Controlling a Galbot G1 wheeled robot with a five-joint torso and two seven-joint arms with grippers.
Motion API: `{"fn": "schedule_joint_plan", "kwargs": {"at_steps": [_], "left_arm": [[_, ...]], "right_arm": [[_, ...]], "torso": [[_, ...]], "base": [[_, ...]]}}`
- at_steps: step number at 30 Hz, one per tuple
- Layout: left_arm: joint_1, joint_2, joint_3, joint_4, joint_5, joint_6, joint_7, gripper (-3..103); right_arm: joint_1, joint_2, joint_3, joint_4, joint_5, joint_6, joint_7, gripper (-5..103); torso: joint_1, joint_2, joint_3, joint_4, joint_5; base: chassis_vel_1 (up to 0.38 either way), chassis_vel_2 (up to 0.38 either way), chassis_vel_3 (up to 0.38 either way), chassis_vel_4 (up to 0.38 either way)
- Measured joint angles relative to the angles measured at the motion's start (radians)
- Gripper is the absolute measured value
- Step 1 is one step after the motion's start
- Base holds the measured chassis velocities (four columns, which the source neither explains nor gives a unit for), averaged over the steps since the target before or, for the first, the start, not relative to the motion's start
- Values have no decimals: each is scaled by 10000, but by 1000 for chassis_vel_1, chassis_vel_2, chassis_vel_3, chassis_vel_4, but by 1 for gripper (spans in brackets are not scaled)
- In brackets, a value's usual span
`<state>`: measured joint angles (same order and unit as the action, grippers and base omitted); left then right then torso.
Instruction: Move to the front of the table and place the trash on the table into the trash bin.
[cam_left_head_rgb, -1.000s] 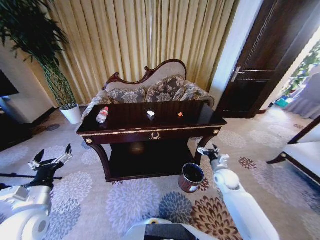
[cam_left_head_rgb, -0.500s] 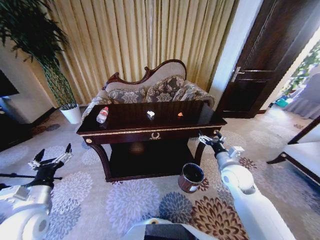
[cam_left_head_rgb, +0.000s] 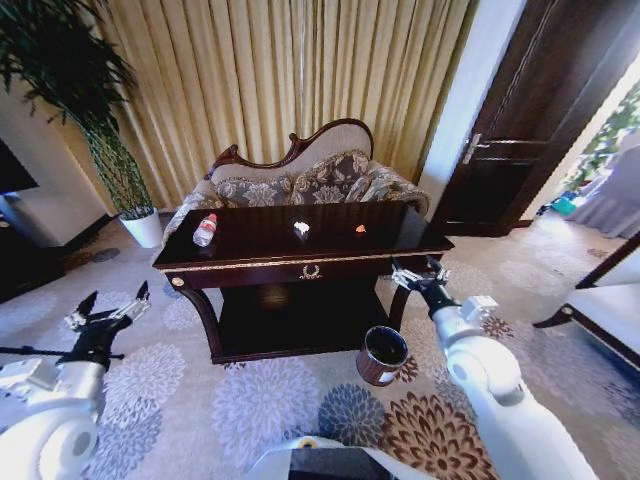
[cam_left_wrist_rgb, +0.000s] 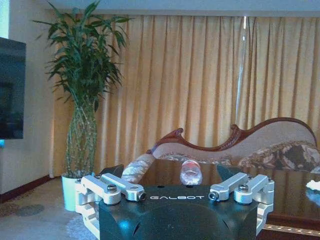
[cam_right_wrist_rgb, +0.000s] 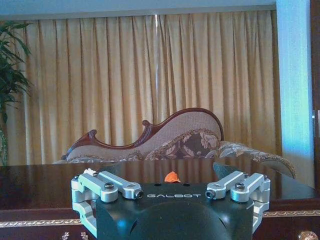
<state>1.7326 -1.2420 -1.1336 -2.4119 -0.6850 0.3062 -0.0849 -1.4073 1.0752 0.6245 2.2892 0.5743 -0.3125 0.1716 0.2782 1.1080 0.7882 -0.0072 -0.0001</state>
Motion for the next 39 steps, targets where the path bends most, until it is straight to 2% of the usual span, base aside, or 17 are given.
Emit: {"fn": "schedule_joint_plan", "kwargs": {"at_steps": [10,39], "left_arm": [[-220,299,-100,-58,-137,165,175,100],[-165,185,-33,145,-74,-99,373,100]], "right_arm": [[-60,110,-124,-196,-102,-108,-49,100],[133,107,-205,-466,-215,-81,-352,100]], "torso": [[0,0,0,0,1],[0,0,1,0,0]], "base": [[0,0,0,0],[0,0,0,0]]}}
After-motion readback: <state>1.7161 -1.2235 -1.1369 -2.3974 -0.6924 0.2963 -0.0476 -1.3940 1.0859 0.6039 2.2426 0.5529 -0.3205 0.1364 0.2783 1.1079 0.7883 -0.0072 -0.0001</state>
